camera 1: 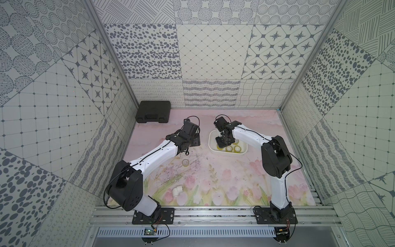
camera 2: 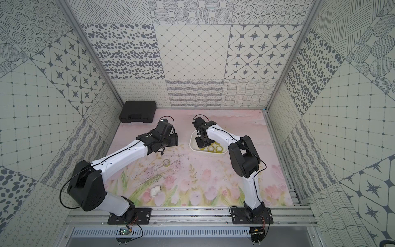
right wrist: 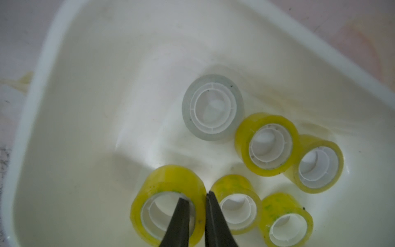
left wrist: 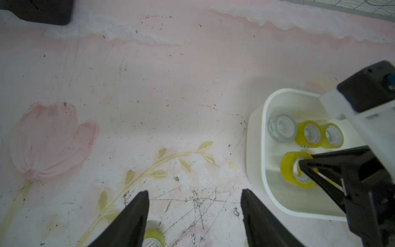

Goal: Put the transparent tape into the storage box
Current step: Place the tape in the storage box.

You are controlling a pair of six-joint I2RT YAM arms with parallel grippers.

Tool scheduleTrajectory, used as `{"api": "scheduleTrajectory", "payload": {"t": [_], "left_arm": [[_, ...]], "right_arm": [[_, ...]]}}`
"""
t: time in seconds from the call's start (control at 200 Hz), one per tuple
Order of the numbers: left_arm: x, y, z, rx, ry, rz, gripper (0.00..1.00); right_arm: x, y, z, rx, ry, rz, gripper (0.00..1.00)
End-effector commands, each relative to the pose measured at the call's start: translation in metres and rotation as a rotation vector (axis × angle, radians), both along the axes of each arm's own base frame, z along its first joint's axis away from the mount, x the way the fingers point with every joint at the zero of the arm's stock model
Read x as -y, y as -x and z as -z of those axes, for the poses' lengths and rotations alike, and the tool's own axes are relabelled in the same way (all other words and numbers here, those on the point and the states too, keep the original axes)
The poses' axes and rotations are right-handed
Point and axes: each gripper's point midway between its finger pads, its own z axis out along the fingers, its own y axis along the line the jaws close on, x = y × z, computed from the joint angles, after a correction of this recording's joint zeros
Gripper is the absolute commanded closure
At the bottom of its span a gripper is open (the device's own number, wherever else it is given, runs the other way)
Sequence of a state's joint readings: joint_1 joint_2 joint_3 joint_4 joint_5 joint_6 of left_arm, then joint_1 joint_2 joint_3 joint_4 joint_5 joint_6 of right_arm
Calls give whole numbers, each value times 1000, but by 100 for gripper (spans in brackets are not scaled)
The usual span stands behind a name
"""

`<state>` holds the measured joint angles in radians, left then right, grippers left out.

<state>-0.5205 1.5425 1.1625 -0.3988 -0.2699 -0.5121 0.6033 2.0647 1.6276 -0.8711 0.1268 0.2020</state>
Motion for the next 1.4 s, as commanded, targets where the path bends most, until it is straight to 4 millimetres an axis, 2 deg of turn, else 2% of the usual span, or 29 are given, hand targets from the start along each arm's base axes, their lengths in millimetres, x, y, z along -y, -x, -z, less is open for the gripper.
{"api": "scheduleTrajectory", "payload": {"t": [0.0, 0.15, 0.455, 0.585, 0.645, 0.76, 1.116, 1.146, 1.391], "left_arm": [[7, -12, -6, 23, 40, 22, 27], [7, -12, -5, 18, 45, 15, 27], [7, -12, -5, 19, 47, 14, 27], [6, -11, -3, 16, 46, 14, 27], [6, -11, -3, 17, 48, 14, 27], [6, -10, -4, 19, 48, 18, 27], [4, -6, -4, 27, 46, 24, 27], [4, -5, -4, 28, 46, 25, 27], [-2, 4, -3, 20, 32, 30, 26]], "right_arm": [[-2, -14, 8, 43, 1, 18, 100], [2, -17, 15, 43, 7, 28, 100], [20, -1, 32, 12, 54, 37, 100], [22, 1, 32, 16, 52, 45, 100], [21, -1, 29, 21, 46, 50, 95], [17, -5, 22, 40, 30, 52, 86], [8, -17, -12, 103, -27, 66, 74], [7, -19, -15, 107, -34, 69, 71], [-2, -26, -56, 172, -110, 80, 70]]}}
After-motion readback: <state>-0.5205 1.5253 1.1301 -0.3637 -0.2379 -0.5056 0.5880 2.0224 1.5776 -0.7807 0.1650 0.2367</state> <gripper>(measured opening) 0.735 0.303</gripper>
